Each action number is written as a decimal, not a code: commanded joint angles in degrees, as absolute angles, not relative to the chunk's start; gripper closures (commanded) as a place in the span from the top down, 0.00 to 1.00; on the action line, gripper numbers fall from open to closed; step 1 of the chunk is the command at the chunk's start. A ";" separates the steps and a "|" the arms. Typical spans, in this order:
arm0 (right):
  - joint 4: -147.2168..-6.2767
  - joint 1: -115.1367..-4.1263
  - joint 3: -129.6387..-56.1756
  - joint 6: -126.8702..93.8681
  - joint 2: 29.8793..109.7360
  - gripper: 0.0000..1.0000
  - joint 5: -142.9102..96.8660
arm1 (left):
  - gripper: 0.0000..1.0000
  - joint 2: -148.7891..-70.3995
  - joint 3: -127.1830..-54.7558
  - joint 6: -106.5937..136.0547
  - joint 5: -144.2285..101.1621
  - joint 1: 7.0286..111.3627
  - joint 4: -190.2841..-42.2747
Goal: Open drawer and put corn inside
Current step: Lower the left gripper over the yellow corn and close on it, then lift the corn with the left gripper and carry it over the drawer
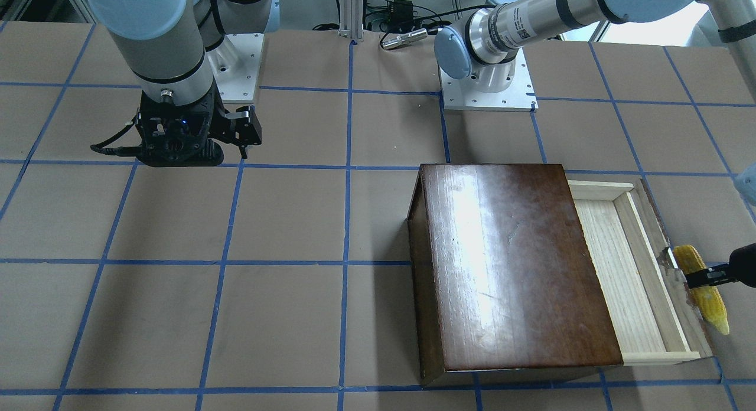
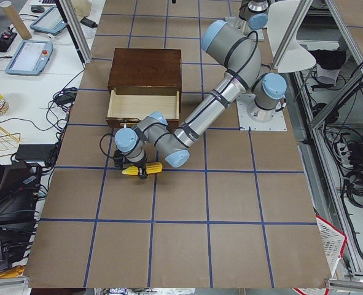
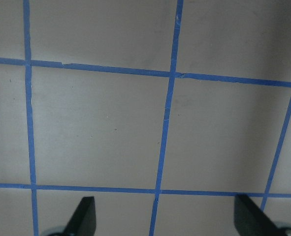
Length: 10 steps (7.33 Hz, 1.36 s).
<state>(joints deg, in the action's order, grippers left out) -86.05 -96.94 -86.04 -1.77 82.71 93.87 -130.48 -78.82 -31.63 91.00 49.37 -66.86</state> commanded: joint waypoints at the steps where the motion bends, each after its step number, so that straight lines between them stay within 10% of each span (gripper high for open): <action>1: -86.04 -96.94 -86.04 -1.85 82.71 1.00 93.87 | 0.00 -130.34 -78.49 -31.82 91.14 49.31 -67.23; 10: -86.04 -96.94 -86.04 -1.76 82.71 1.00 93.87 | 0.00 -116.39 -68.21 -33.40 90.53 54.73 -85.24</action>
<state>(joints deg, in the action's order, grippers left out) -86.05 -96.94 -86.05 -1.80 82.71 93.87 -119.05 -69.26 -33.38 90.63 52.51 -83.37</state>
